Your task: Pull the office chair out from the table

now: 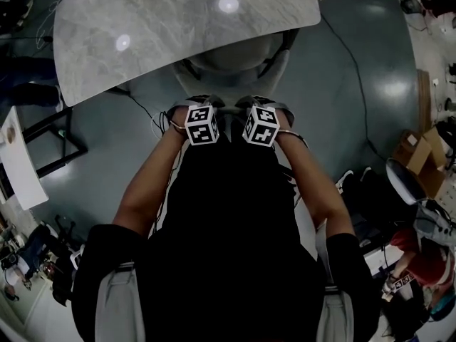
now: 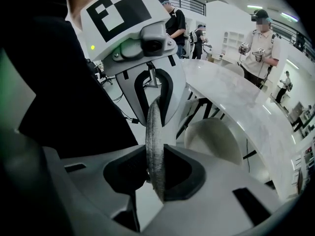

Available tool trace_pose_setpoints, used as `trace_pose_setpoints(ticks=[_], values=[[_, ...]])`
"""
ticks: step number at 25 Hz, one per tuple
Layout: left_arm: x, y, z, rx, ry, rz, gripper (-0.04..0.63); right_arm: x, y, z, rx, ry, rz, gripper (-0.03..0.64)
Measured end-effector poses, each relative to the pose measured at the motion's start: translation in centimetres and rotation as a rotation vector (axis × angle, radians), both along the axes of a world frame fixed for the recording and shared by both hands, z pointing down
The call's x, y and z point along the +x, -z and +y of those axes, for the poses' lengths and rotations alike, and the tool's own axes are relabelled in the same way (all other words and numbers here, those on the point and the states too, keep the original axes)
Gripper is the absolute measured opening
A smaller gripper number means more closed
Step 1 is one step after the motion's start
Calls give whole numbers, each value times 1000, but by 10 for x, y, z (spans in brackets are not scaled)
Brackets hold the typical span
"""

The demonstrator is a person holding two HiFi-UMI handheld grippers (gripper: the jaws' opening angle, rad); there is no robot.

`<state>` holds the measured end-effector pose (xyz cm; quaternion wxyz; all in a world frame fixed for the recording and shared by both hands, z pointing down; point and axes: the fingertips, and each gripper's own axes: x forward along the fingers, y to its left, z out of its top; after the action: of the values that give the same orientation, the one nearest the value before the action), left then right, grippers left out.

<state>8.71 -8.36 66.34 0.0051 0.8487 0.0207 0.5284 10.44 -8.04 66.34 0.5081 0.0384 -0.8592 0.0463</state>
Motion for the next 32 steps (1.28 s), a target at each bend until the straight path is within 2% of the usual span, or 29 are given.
trace_pose_setpoints(ticks=[10,16,32], values=[[-13,3,38,1,-11,-4,86,-14,-1,38,16,-76,12,95],[-18,0,66,-7,-57,-2,86,-20,-2,67,12,-120,16,95],[-1,-2,168,-19,-62,-18,86,-3,-5,167,5,-97,18,95]])
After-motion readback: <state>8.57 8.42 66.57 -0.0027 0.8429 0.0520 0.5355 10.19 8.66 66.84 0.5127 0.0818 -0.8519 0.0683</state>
